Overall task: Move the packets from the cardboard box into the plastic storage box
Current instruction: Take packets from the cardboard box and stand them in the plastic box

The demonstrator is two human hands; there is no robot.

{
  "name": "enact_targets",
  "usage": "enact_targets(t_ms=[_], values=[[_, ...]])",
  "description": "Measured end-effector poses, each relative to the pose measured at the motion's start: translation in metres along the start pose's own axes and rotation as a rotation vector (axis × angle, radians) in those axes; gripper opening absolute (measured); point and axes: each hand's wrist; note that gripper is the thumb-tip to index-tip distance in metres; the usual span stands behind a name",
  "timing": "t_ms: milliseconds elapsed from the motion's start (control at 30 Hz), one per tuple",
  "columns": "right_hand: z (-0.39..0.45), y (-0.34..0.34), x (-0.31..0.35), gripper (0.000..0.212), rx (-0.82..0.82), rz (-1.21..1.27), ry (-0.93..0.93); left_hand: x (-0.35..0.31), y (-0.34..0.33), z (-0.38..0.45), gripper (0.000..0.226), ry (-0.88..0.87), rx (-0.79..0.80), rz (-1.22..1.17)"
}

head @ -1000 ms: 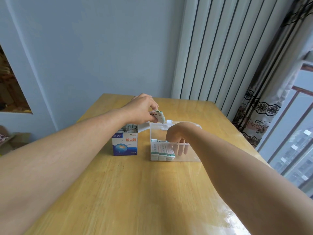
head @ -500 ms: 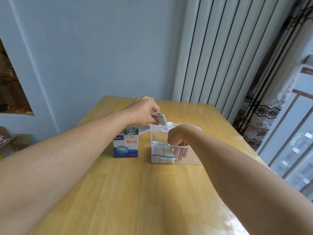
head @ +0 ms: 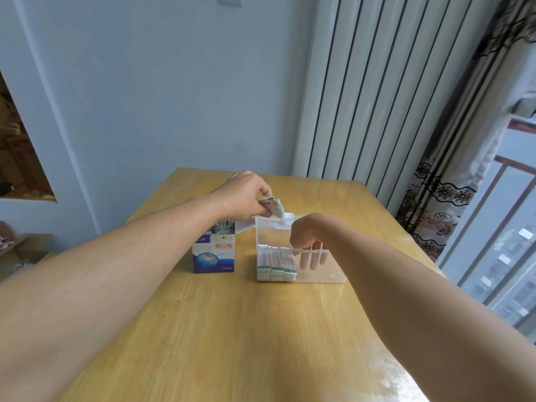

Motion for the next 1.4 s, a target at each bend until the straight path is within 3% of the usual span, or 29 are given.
enact_targets(t_ms=[133, 267, 367, 567, 633, 800, 1000, 1200, 1400], values=[[-0.022, 0.030, -0.011, 0.025, -0.233, 0.194, 0.093, -0.007, 0.003, -0.004, 0.014, 0.100, -0.032, -0.050], [-0.052, 0.057, -0.021, 0.028, -0.375, 0.469, 0.255, -0.011, -0.001, -0.007, 0.069, 0.217, -0.031, -0.186], [-0.058, 0.057, -0.027, 0.034, -0.468, 0.647, 0.335, -0.017, -0.005, -0.006, 0.091, 0.241, -0.027, -0.311], [-0.048, 0.043, -0.026, 0.020, -0.574, 0.627, 0.396, -0.027, -0.011, -0.005, 0.104, 0.285, -0.020, -0.471], [-0.046, 0.042, -0.027, 0.010, -0.676, 0.527, 0.393, -0.031, -0.011, -0.006, 0.099, 0.304, 0.003, -0.519], [-0.045, 0.044, -0.027, 0.009, -0.752, 0.524, 0.449, -0.034, -0.006, -0.009, 0.032, 0.343, 0.227, -0.747], [-0.046, 0.047, -0.032, 0.029, -0.720, 0.718, 0.422, -0.038, -0.009, -0.006, 0.014, 0.416, 0.248, -0.941], [-0.042, 0.047, -0.035, 0.031, -0.774, 0.766, 0.317, -0.039, -0.007, -0.005, 0.036, 0.572, 0.241, -1.191], [-0.040, 0.045, -0.039, 0.021, -0.738, 0.796, 0.299, -0.034, -0.008, -0.007, 0.030, 0.611, 0.204, -1.220]])
Point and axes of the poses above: each hand's wrist, its own z-axis towards the middle knuckle, its own y-axis out of the back of the hand, x = y × z, and after that the axes turned 9 degrees about -x, right-handed
